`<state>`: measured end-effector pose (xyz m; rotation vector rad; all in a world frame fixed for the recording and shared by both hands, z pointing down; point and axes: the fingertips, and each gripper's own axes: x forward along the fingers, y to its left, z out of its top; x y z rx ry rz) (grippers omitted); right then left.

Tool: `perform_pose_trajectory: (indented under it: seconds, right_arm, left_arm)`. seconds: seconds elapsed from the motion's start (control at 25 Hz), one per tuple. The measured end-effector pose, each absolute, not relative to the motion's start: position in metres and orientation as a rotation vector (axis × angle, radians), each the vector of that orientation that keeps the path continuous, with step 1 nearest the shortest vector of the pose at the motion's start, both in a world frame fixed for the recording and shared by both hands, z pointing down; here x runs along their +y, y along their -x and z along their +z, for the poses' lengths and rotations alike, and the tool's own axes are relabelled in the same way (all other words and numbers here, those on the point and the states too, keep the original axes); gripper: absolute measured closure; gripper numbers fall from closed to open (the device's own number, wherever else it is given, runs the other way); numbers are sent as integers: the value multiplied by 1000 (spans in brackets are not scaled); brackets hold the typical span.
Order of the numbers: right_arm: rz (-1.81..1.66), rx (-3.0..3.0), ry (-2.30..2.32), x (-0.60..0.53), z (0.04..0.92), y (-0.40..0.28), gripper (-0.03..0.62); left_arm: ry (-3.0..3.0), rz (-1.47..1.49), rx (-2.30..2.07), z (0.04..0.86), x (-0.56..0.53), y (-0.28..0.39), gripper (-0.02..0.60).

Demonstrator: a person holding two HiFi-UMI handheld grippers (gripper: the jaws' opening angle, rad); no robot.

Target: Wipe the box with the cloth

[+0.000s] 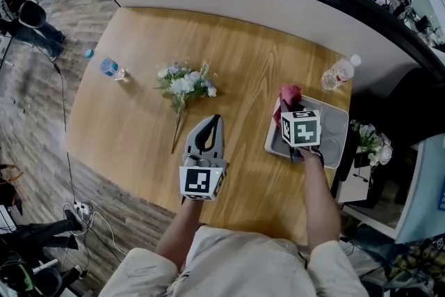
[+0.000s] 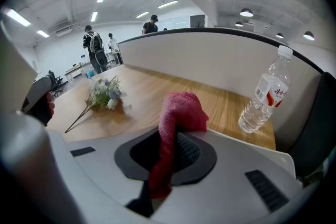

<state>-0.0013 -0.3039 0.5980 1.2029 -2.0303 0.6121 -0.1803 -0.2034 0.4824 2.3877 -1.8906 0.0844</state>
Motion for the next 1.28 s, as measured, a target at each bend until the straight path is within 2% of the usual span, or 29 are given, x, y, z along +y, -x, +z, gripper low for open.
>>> perform_pose_trajectory:
  seconds: [0.6, 1.28]
  right_arm:
    - [585, -2018, -1199, -304, 599, -3, 537]
    - [583, -1916, -1303, -298, 601, -68, 537]
  left_arm:
    - [-2399, 91, -1877, 483, -203, 172, 568]
    - [-2456, 79, -1799, 482, -209, 141, 568]
